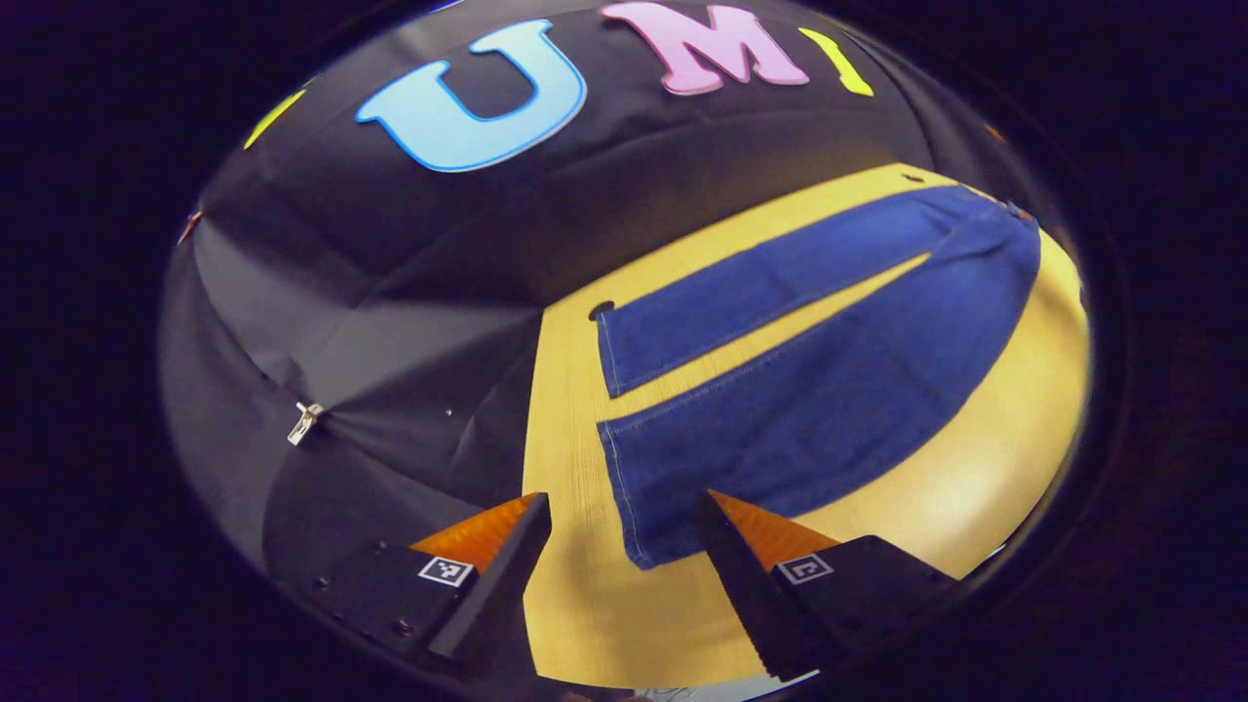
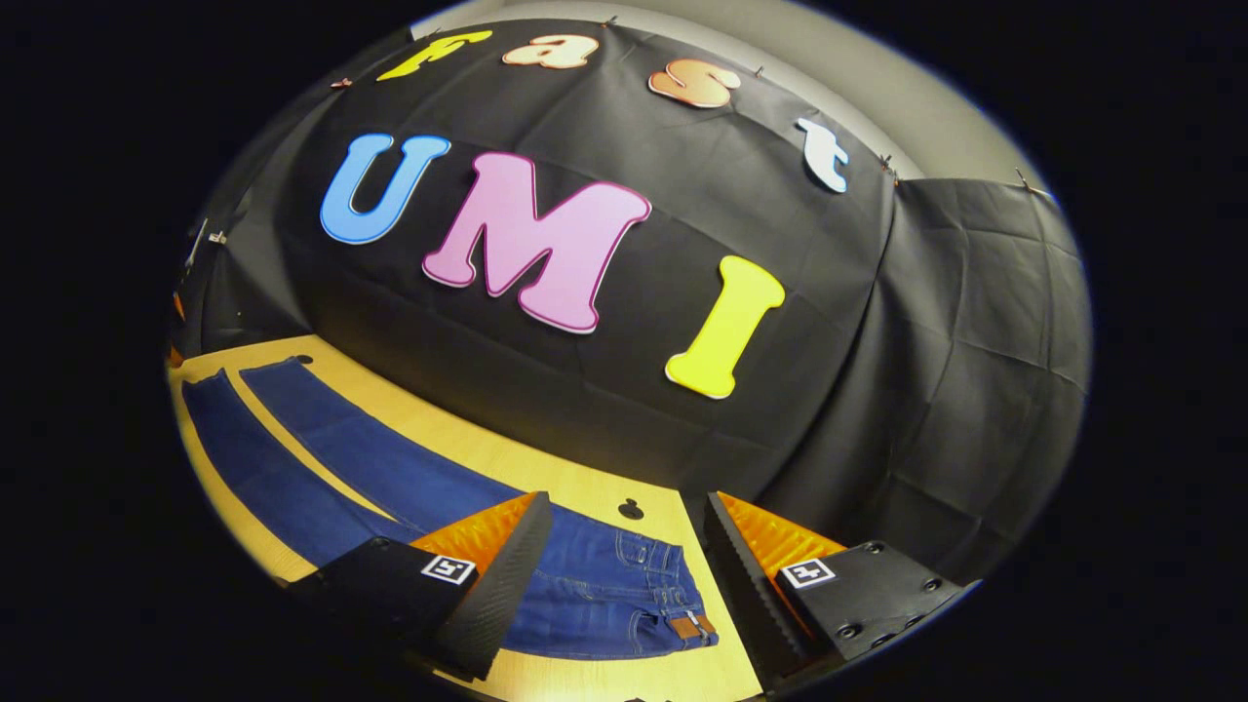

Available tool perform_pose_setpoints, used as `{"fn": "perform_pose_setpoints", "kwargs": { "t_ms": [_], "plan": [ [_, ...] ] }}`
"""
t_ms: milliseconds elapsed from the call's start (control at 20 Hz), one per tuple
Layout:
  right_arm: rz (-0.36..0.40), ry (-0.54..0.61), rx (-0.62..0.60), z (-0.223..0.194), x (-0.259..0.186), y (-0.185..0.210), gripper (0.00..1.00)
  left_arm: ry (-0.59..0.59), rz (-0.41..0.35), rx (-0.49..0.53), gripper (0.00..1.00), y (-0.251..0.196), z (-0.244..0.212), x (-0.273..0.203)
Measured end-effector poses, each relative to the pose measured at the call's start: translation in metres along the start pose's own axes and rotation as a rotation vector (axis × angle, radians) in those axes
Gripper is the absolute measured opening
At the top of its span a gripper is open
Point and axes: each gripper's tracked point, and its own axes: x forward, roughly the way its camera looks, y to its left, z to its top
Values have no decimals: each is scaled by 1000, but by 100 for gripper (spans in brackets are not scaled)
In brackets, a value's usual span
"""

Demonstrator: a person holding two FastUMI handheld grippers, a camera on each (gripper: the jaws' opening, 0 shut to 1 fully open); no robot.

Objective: Grasp the waist and the cuffs of the jeans and fold them to make the two legs overlap; first hold the waist and fold one-third of the jeans toward the cuffs, then hold the cuffs and fold the remaining one-third in the same direction to finish folding.

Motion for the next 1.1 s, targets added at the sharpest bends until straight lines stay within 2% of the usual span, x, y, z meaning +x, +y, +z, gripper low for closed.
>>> {"fn": "perform_pose_setpoints", "kwargs": {
  "t_ms": [200, 350, 400, 500, 650, 700, 800, 950, 1000, 1050, 1100],
  "plan": [
    [12, 53, -81, -22, 9, 3, 96, 81, -116, 332, 97, -21, -39, 19],
    [32, 104, -109, -46, 10, 4, 97, 190, -126, 431, 96, -18, -70, 36],
    [35, 126, -116, -55, 11, 2, 97, 202, -99, 469, 96, -12, -73, 42],
    [39, 161, -123, -68, 11, -2, 97, 180, -82, 579, 92, -4, -76, 57],
    [26, 202, -121, -86, 13, -15, 97, 74, -165, 837, 90, -20, -56, 52],
    [22, 219, -116, -94, 13, -20, 97, 48, -197, 892, 89, -29, -50, 51],
    [11, 250, -128, -112, 13, -32, 97, 58, -256, 892, 84, -42, -45, 53],
    [26, 284, -247, -139, 17, -54, 97, 128, -314, 779, 62, -54, -45, 50],
    [35, 299, -292, -150, 18, -63, 97, 160, -333, 754, 59, -58, -46, 49],
    [45, 318, -332, -159, 20, -75, 98, 179, -353, 742, 47, -61, -43, 41],
    [56, 334, -370, -168, 20, -83, 97, 195, -378, 733, 42, -68, -42, 41]
  ]
}}
